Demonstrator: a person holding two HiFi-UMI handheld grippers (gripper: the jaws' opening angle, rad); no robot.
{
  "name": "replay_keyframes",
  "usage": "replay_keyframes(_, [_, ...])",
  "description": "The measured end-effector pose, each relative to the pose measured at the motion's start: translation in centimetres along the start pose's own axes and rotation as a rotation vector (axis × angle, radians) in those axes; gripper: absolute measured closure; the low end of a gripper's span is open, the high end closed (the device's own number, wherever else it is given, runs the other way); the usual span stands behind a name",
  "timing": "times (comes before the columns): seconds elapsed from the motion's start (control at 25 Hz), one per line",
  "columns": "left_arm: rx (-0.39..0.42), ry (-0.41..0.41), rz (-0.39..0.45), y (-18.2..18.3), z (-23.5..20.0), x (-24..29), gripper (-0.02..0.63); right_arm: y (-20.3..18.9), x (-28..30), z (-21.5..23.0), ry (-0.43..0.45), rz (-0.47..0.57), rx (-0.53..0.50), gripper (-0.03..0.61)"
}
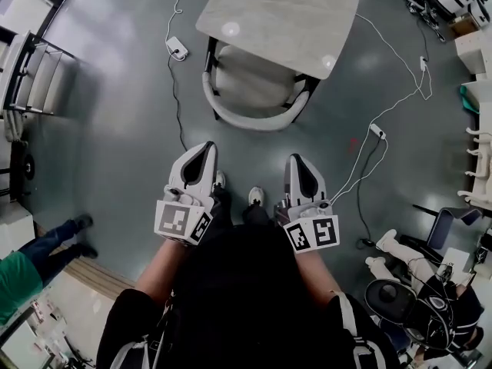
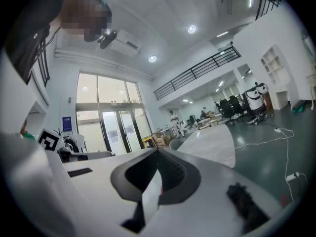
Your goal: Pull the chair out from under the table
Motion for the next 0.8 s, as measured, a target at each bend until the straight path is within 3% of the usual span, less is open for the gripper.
replay_keyframes(0.16, [0.043,-0.080,-0.060,-1.0,-0.5,2.0,0.606,-0.4,1.5,0.4,-0.010,-0.026,-0.022,0.562])
replay_keyframes(0.48, [0.182,-0.148,-0.166,-3.0,-1.6,5.0,0.603,-1.6,4.0,1.6,-0.014,-0.081,-0.056,0.561])
replay_keyframes(0.8, [0.274,-0.245,-0.279,-6.0,-3.2,7.3,0.505,-3.6,6.5,2.5,0.006,-0.154,-0.116,0.548])
Point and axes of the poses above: the fingertips, and each gripper's own axes: x forward along the fingers, z to its right, y out of its top, the point moved 3 cm from there along -x, backward along the fingers
